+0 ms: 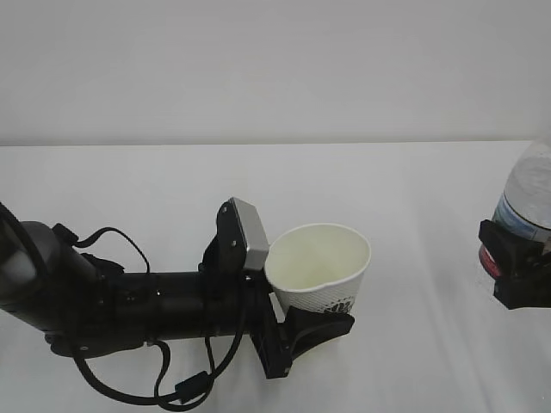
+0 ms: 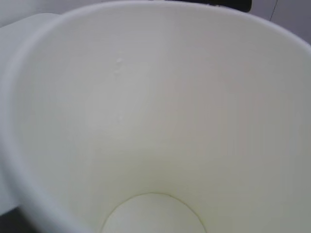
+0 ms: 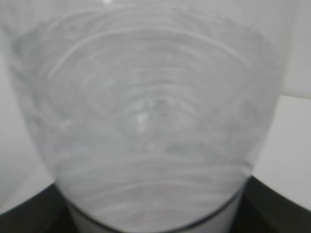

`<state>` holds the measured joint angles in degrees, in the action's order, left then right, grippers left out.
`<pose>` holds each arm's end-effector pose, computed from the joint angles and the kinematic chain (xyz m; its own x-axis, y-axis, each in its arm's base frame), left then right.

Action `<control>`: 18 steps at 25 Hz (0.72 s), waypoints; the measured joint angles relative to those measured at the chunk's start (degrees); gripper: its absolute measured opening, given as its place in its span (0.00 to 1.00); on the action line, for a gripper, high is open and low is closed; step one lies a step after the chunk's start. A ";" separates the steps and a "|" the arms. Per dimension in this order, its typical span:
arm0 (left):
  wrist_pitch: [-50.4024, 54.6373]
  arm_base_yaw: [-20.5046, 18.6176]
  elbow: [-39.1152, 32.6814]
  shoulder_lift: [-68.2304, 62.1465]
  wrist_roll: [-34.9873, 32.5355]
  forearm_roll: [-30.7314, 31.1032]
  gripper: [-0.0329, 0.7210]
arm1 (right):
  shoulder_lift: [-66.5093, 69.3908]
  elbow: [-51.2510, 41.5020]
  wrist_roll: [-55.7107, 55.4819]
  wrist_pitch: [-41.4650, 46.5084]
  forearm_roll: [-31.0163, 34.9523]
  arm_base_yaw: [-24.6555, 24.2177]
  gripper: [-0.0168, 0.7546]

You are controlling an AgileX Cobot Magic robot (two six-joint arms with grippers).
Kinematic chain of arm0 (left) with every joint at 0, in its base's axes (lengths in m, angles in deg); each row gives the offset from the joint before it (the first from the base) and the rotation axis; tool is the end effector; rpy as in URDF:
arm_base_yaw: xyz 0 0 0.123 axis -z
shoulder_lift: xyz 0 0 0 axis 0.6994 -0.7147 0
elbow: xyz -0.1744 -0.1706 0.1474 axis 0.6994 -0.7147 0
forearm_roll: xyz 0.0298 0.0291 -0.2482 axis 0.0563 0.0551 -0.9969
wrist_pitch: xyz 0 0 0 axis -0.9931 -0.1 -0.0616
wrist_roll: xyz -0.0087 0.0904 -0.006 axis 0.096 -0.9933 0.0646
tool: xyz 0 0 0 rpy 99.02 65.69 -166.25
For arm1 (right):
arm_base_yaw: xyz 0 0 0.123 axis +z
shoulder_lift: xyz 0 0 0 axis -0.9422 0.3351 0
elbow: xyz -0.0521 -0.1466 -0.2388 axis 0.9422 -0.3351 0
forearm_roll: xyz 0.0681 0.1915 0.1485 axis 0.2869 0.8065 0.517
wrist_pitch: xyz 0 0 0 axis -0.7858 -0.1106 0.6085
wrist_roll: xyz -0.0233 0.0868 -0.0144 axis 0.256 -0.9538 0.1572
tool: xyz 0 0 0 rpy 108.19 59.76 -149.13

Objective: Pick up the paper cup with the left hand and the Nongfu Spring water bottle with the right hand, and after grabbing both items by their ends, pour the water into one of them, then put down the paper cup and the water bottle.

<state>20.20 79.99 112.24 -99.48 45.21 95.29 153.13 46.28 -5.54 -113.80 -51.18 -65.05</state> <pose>0.2511 -0.2490 0.0847 -0.1516 0.2050 -0.9669 0.9567 0.2765 -0.0914 0.2003 0.0270 0.1466 -0.2218 -0.1308 -0.9663 -0.2058 0.9749 -0.0847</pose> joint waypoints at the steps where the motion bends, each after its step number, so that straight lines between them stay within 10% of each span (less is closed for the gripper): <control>1: -0.08 0.00 0.00 0.00 0.00 0.00 0.76 | 0.00 0.00 0.00 0.00 0.00 0.00 0.66; 18: -0.08 0.00 0.00 0.00 0.00 0.00 0.76 | 0.00 0.00 0.00 0.00 0.00 0.00 0.66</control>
<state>20.12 79.99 112.24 -99.48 45.21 95.29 153.13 46.28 -5.54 -113.80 -51.18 -65.05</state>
